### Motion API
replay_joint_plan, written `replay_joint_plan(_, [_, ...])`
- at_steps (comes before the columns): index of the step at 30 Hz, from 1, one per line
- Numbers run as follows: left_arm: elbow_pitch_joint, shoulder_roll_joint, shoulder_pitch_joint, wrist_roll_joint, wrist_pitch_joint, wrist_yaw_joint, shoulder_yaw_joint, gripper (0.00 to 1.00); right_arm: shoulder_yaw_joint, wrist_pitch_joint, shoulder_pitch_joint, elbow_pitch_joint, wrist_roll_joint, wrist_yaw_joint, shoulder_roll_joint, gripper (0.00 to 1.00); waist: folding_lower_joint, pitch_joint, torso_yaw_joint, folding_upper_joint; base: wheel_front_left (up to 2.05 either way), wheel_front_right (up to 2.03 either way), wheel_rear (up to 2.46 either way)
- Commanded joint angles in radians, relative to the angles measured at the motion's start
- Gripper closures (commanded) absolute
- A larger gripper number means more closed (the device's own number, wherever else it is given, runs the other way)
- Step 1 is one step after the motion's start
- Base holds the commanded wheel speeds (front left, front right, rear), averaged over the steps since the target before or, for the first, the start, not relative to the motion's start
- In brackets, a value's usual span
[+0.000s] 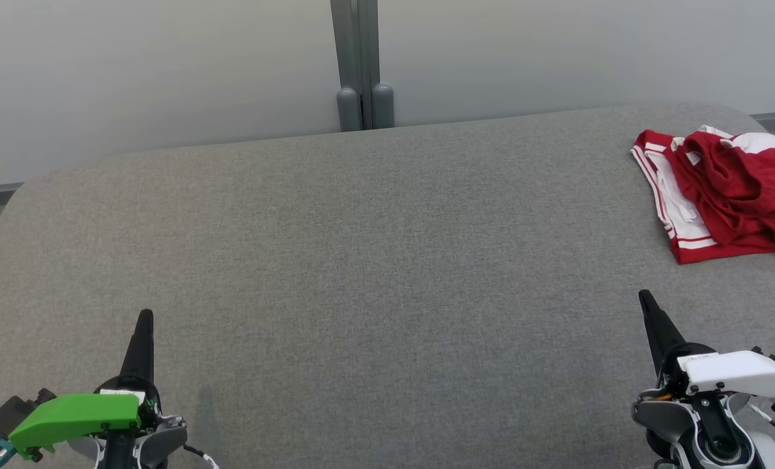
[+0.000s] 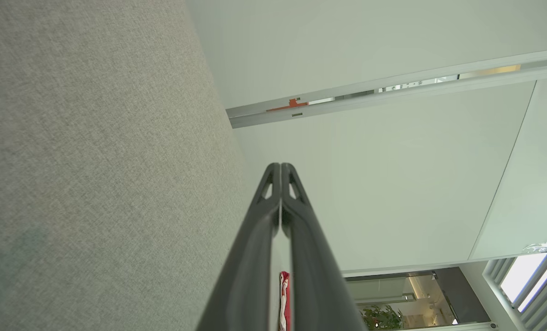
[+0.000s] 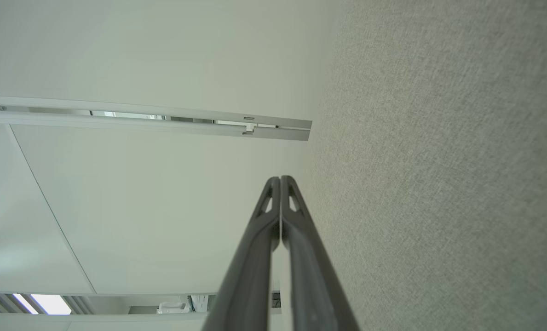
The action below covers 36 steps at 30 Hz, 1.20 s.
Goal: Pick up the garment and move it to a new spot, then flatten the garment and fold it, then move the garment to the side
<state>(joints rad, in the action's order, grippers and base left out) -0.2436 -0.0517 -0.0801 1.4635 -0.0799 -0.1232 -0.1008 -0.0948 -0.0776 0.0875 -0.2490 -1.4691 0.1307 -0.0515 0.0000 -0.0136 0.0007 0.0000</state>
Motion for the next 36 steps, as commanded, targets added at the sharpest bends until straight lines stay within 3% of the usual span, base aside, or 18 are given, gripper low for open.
replay_joint_plan(1, [0.001, 0.0, -0.019, 0.024, -0.006, -0.006, -0.006, 1.0, -0.005, -0.007, 0.015, 0.007, -0.021, 0.0, -0.001, 1.0, 0.0, 0.001, 0.0, 0.0, 0.0, 0.0, 0.0])
replay_joint_plan(20, [-0.003, 0.002, -0.037, 0.152, -0.036, -0.01, -0.016, 1.0, -0.022, -0.04, 0.025, 0.006, -0.144, 0.0, 0.001, 1.0, 0.0, 0.016, -0.001, 0.0, 0.0, 0.0, 0.0])
replay_joint_plan(36, [-0.003, 0.001, -0.035, 0.15, -0.038, -0.01, -0.016, 1.0, -0.022, -0.041, 0.024, 0.006, -0.146, 0.0, 0.001, 1.0, 0.0, 0.017, -0.001, 0.0, 0.0, 0.0, 0.0])
